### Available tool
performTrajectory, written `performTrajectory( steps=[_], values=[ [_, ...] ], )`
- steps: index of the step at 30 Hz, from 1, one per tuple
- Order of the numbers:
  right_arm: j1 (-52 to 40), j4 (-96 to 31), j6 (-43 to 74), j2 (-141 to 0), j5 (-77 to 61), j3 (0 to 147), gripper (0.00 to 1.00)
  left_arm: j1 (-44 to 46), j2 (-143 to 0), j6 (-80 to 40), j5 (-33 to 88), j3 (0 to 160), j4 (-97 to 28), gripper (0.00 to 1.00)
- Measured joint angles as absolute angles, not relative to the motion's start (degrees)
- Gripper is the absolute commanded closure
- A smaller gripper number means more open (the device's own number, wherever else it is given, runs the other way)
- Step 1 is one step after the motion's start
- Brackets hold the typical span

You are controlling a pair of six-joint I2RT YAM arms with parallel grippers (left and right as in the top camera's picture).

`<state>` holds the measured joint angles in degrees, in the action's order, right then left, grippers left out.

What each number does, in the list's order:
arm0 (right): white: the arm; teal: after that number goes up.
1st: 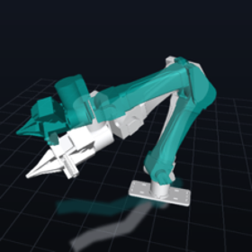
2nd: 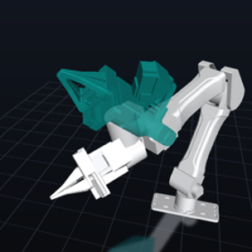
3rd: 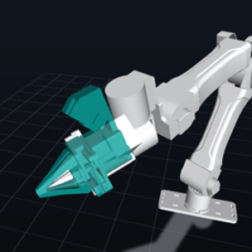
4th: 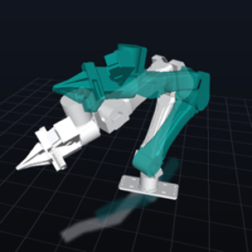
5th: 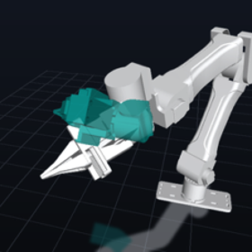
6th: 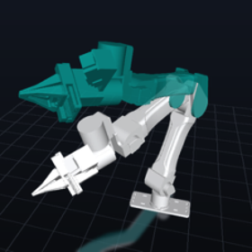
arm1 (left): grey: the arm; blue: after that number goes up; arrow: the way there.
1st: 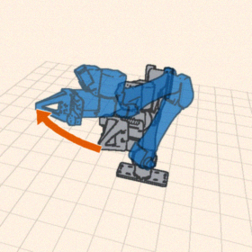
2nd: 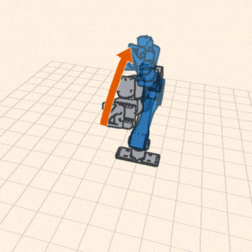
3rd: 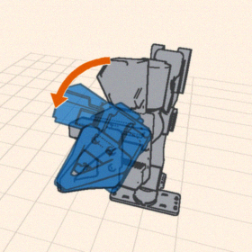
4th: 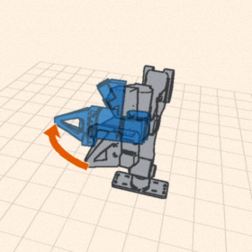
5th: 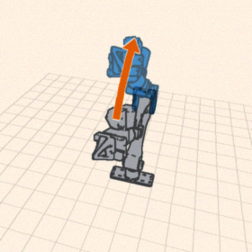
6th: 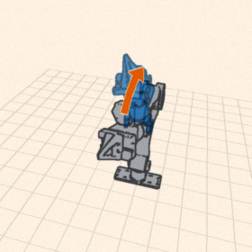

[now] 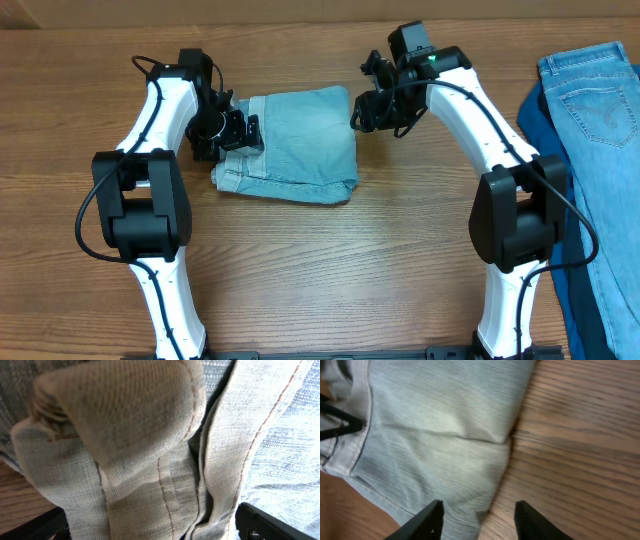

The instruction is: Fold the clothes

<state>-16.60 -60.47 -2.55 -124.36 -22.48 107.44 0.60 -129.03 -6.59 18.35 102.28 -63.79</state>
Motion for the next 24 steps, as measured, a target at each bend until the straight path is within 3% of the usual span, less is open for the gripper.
performTrajectory(
  steps=[2, 3, 4, 13, 24],
  values=[
    [-17.47, -60.07, -2.79, -124.36, -22.57, 107.44, 0.82, 0.6, -129.05, -6.22, 18.59, 102.28, -63.81, 0.0],
    [-18.17, -59.86, -3.05, -124.36, -22.57, 107.44, 0.93, 0.6, -129.05, -6.15, 18.68, 102.28, -63.81, 0.0],
    [-19.0, -59.55, -3.11, -124.36, -22.57, 107.44, 0.96, 0.6, -129.05, -6.13, 18.68, 102.28, -63.81, 0.0],
    [-25.45, -55.05, -3.22, -128.07, -22.72, 107.33, 0.96, 0.73, -129.08, -5.69, 18.09, 102.28, -63.86, 0.0],
    [-25.87, -53.95, -3.22, -131.33, -22.7, 107.13, 0.96, 2.5, -129.69, -8.49, 7.62, 102.39, -64.62, 0.0]
  ],
)
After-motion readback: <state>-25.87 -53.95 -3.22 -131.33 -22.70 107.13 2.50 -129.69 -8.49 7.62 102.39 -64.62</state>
